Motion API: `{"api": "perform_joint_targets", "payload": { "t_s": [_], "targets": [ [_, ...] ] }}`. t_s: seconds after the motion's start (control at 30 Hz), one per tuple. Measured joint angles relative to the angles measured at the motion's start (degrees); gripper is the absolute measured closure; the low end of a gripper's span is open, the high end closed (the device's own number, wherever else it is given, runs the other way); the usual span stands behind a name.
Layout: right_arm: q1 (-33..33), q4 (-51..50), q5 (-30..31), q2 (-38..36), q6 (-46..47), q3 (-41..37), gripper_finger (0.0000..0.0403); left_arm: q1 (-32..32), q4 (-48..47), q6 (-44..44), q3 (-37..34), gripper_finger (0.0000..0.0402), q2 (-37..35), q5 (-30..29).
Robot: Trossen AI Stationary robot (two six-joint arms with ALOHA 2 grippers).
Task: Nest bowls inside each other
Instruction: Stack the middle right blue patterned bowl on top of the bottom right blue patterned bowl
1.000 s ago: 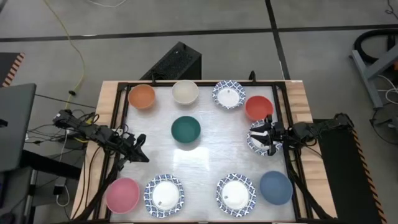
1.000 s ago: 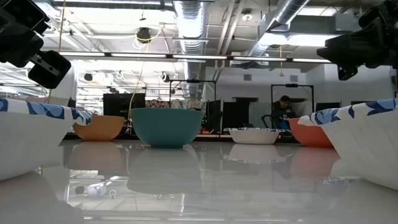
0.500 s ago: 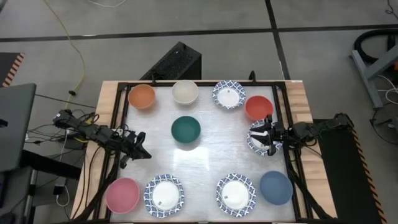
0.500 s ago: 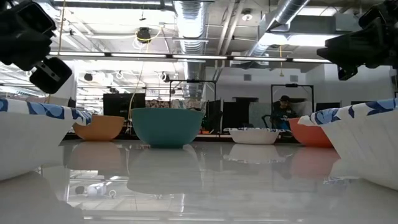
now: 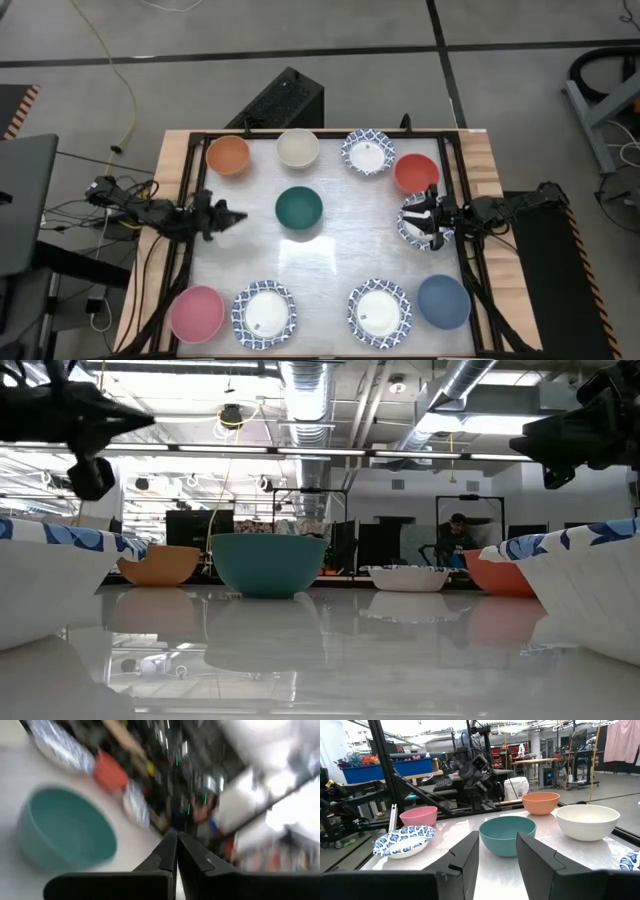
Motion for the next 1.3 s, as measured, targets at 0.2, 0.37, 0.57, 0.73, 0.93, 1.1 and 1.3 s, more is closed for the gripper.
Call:
{"api": "perform_joint_targets", "payload": {
  "t_s": [0.2, 0.37, 0.57, 0.73, 0.93, 1.1, 1.3],
  "targets": [
    [-0.02, 2.72, 0.17, 0.02, 1.33, -0.05, 0.0249, 0.0, 13.89, 5.72, 0.0, 0.0395, 0.0, -6.1],
    [0.12, 10.83, 0.26, -0.01, 17.6, -0.05, 0.0249, -0.02, 21.12, 5.98, 0.0, 0.0374, 0.48, -20.55],
    [-0.16, 20.16, 1.04, 0.0, 18.69, -0.05, 0.0249, 0.28, 22.49, 2.4, 0.0, 0.0365, 0.66, -30.2],
    [-1.59, 24.77, 5.3, -0.11, 17.44, -0.05, 0.0249, 1.25, 23.75, 2.71, 0.0, 0.0365, 0.66, -26.61],
    [-3.63, 26.56, 6.82, 0.02, 18.36, -0.05, 0.0249, 2.9, 28.61, 8.5, 0.0, 0.0364, 0.83, -22.51],
    [-6.39, 30.16, 6.8, 0.04, 15.62, 2.02, 0.0249, 4.06, 29.5, 18.52, 2.49, 0.0349, 1.2, -16.9],
    [-7.7, 20.56, 12.05, 3.4, 5.79, 11.63, 0.0246, 4.44, 29.11, 34.84, 11.17, 0.0293, 5.82, -9.88]
  ]
}}
